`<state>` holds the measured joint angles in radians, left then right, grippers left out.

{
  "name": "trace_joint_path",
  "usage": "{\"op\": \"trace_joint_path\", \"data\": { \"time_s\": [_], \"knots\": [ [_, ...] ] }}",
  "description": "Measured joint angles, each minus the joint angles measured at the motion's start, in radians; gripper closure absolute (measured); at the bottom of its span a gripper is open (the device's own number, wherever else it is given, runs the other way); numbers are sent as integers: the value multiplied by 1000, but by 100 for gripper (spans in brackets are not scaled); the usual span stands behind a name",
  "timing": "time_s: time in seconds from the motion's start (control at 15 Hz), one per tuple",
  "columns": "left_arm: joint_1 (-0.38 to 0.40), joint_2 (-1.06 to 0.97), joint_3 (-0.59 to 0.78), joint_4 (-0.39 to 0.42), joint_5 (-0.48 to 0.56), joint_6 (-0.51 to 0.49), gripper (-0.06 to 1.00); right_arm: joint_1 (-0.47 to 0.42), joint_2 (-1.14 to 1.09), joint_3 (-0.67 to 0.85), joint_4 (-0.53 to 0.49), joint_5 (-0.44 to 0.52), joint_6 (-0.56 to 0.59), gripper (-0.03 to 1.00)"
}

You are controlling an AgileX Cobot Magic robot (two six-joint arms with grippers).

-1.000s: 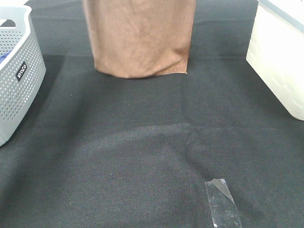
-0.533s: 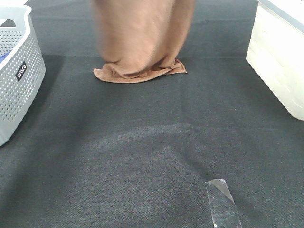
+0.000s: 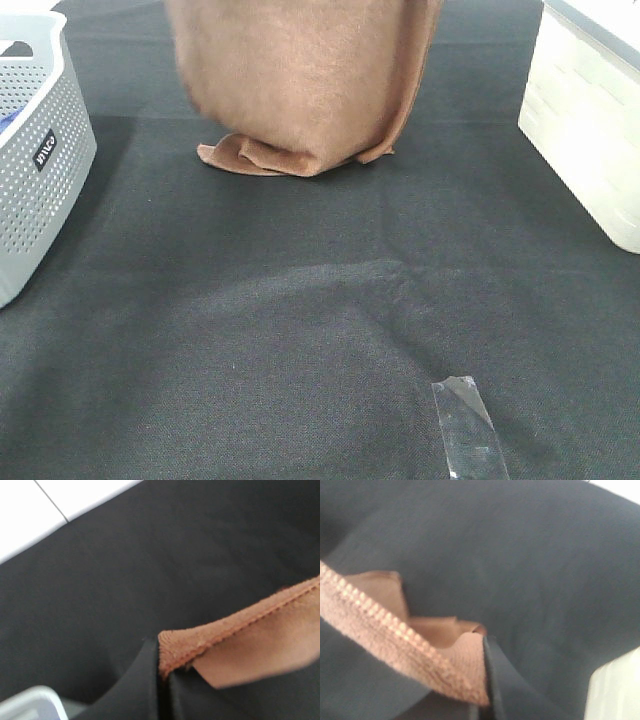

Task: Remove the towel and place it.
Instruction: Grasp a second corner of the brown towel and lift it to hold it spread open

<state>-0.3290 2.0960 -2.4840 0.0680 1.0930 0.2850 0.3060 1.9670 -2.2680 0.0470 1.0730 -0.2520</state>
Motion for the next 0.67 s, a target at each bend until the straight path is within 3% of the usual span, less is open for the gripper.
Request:
{"op": "trace_joint_path", "data": {
  "time_s": [0.13,0.2,0.33,0.47,0.67],
  "knots": [
    [0,0,0,-4,121,-27,94,0,-6,0,86,121,-33,97],
    [0,-1,0,-14,123,-44,94,0,-6,0,108,139,-41,97],
    [0,-16,26,-48,123,-61,94,0,-13,0,119,146,-46,97],
    [0,-80,138,-56,124,-67,94,0,-47,27,122,148,-54,97],
    [0,-192,278,-46,125,-67,94,0,-142,186,127,147,-168,97]
  ]
}}
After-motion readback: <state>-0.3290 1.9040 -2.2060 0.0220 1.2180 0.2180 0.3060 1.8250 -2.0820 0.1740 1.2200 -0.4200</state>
